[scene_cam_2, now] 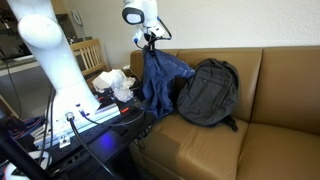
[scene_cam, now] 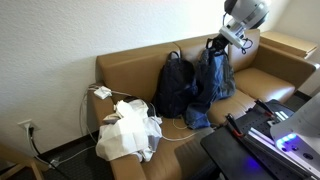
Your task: Put the blue jeans on the armrest of the sofa
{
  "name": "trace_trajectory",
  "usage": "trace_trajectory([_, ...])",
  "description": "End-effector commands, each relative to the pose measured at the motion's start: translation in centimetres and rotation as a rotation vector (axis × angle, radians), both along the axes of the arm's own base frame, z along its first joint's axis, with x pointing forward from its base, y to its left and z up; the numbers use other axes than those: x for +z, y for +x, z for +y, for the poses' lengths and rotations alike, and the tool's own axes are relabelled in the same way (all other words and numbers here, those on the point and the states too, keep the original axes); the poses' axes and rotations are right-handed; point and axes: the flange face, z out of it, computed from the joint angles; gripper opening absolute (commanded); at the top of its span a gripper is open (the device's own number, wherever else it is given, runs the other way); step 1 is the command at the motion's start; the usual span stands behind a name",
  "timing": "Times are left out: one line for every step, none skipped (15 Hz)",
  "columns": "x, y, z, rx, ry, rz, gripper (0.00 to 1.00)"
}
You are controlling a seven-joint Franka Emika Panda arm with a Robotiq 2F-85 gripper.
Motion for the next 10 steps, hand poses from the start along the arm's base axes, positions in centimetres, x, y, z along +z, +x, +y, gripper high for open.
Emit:
trace_trajectory([1.3,-0.9,9.9,0.208,-0.037,-0.013,0.05])
trace_trajectory([1.7,-1.1,13.1,0.271,-0.056,-0.025,0.05])
trace_trajectory([2.2,-1.2,16.3,0.333,-0.074,-0.043,0.05])
trace_trajectory([2.8,-1.4,19.3,0.385,-0.098,-0.073,0.05])
trace_trajectory([3.6,-1.6,22.4,0.432,-0.117,-0.109,0.05])
trace_trajectory([4.5,-2.0,25.4,0.475,-0.127,-0.152,0.05])
trace_trajectory([5.4,-2.4,28.2,0.514,-0.139,-0.192,0.05])
trace_trajectory([3.0,-2.2,24.6,0.465,-0.128,-0.114,0.05])
trace_trajectory([3.4,-2.7,26.5,0.477,-0.124,-0.123,0.21])
trace_trajectory([3.3,-3.0,26.9,0.482,-0.122,-0.117,0.21])
